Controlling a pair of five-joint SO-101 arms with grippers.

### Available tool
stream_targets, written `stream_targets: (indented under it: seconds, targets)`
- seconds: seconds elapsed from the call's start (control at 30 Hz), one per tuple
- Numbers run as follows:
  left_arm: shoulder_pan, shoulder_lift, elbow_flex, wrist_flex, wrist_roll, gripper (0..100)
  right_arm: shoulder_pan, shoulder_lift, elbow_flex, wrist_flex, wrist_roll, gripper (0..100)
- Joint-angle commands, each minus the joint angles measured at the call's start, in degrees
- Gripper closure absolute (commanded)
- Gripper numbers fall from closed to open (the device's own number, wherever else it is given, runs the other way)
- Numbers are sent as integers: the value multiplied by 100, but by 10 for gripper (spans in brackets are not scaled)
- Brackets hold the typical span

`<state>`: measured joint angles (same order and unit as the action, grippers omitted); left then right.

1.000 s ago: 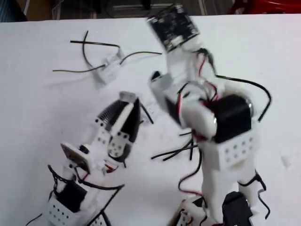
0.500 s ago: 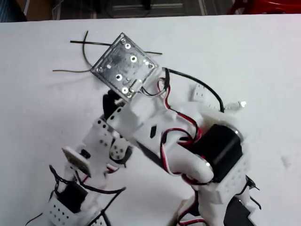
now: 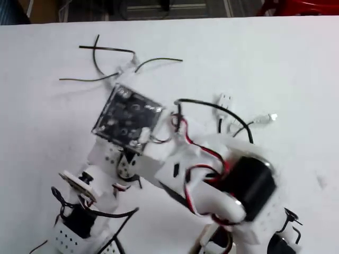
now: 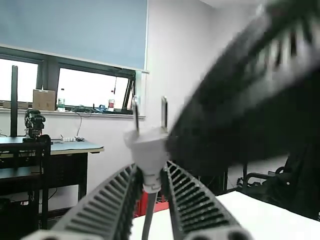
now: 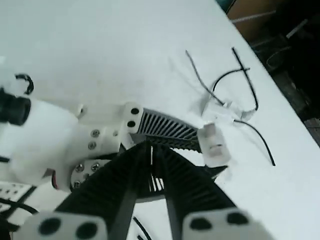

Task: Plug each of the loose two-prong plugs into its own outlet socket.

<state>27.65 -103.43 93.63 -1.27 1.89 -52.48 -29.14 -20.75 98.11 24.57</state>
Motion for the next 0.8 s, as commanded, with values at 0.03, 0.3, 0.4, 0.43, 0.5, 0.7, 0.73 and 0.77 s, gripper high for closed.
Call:
stream_targets:
  seconds: [0.03, 0.3, 0.4, 0.43, 0.5, 0.7, 0.73, 0.77]
  targets:
    - [-48, -75, -132, -114, 0, 977, 4, -409, 598, -374, 580, 979]
    - [-48, -75, -167, -97, 0, 977, 1226, -224, 695, -1341, 1248, 979]
    - [-75, -75, -167, -97, 0, 977, 1569, 75, 695, -1552, 1389, 979]
    - [-84, -75, -167, -97, 0, 977, 1666, 189, 695, -1613, 1407, 979]
    - [-84, -75, -167, -97, 0, 977, 1851, 400, 695, -1736, 1398, 979]
    - [-92, -75, -141, -97, 0, 977, 1956, 629, 659, -1859, 1398, 979]
    - [-92, -75, -141, -97, 0, 977, 1947, 567, 659, -1842, 1398, 979]
    - [-92, -75, -132, -88, 0, 977, 1930, 470, 651, -1833, 1398, 979]
